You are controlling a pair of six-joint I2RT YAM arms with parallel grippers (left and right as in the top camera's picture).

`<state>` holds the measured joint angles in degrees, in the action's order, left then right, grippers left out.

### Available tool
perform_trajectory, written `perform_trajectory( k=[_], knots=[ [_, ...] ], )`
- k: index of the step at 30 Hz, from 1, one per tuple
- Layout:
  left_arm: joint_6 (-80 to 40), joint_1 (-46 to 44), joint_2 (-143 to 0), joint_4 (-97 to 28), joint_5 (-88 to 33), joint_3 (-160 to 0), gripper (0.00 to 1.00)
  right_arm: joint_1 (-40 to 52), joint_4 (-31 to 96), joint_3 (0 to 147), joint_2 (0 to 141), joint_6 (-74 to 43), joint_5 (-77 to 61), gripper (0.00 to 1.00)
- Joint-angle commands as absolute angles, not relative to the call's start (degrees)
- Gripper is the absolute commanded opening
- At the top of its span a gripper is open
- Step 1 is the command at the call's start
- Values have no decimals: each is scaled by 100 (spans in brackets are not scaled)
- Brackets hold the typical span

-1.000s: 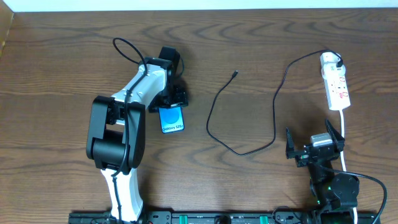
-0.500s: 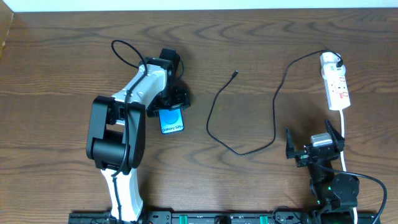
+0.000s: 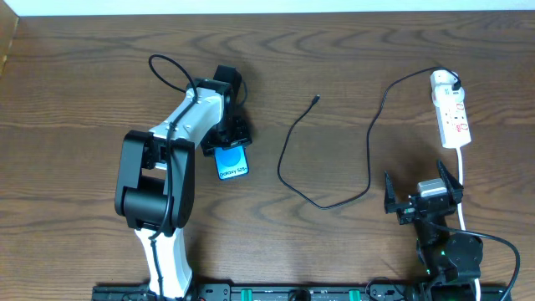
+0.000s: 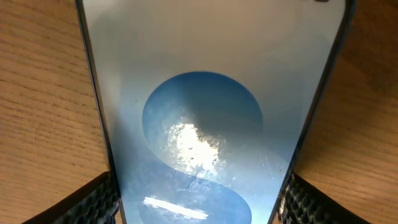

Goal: Plug charger to phone and switch on socket

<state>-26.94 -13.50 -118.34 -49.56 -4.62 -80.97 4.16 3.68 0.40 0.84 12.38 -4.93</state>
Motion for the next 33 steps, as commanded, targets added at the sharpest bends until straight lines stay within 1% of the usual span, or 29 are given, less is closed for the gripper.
perform_trajectory(
  k=[1, 4, 10, 14, 24, 29, 33],
  knots=[
    [-2663, -1304, -11762, -4923, -403, -8025, 70, 456, 390, 32, 49, 1186, -526, 99],
    [-2661, -1304, -11725, -5011, -401, -8154, 68, 456, 390, 32, 49, 1186, -526, 99],
    [-2604, -1304, -11430, -5422, -405, -8702, 68, 456, 390, 32, 49, 1184, -526, 99],
    [-2604, -1293, -11072, -5535, -550, -8790, 67, 456, 390, 32, 49, 1184, -526, 99],
    [-3087, -1083, -10724, -5454, -1747, -8790, 68, 456, 390, 32, 49, 1186, -526, 99],
    [-3214, -847, -10724, -5168, -2510, -8790, 67, 456, 390, 32, 49, 1186, -526, 99],
    [-3538, -639, -10724, -4912, -3013, -8790, 68, 456, 390, 32, 49, 1184, -526, 99]
  ],
)
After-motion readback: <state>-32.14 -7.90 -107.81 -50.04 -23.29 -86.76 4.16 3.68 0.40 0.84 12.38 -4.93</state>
